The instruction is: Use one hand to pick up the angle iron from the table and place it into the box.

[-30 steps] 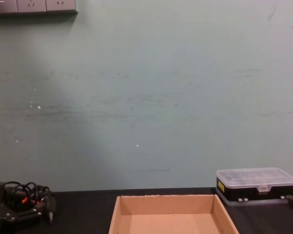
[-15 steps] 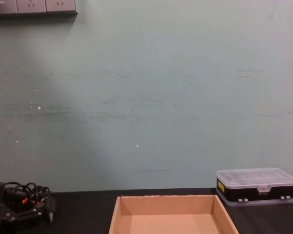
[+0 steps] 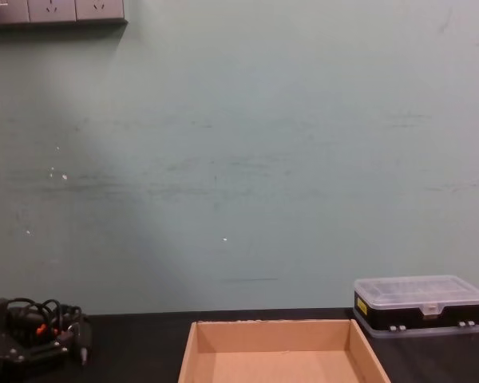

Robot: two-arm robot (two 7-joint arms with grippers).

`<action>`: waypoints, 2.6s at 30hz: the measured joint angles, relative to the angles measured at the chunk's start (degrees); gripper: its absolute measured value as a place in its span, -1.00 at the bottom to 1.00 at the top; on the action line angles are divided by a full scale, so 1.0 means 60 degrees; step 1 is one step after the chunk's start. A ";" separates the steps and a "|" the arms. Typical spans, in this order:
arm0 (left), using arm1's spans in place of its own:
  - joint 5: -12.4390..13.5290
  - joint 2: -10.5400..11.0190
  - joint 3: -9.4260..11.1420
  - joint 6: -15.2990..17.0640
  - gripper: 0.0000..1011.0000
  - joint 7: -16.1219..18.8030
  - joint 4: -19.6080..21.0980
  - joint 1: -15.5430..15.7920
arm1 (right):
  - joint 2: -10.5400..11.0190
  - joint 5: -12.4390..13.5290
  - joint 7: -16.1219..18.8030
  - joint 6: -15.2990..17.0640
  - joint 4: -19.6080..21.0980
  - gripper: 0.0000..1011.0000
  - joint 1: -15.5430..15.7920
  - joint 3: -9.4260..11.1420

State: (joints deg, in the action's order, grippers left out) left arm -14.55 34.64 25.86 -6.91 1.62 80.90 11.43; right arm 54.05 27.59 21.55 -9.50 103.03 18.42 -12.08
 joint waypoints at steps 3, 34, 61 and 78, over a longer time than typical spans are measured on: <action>0.0001 0.0000 0.0000 0.0000 0.98 0.0001 0.0000 0.0000 | -0.0080 -0.0093 0.0027 0.0165 0.0097 0.98 0.0023 -0.0056; 0.0001 0.0000 0.0000 0.0000 0.98 0.0000 0.0000 0.0000 | -0.2756 -0.0199 -0.1811 0.4279 0.0380 0.98 -0.1017 -0.0526; 0.0001 0.0000 0.0000 0.0000 0.98 0.0000 0.0000 0.0000 | -0.3561 -0.0587 -0.1824 0.4996 0.0040 0.98 -0.1485 -0.0596; 0.0001 0.0000 0.0000 0.0000 0.98 0.0000 0.0000 0.0000 | -0.3535 -0.0570 -0.1812 0.4963 0.0060 0.12 -0.1472 -0.0601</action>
State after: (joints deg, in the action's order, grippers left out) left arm -14.54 34.65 25.86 -6.91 1.62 80.90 11.43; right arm 32.84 24.17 10.68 20.28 103.39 9.60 -15.69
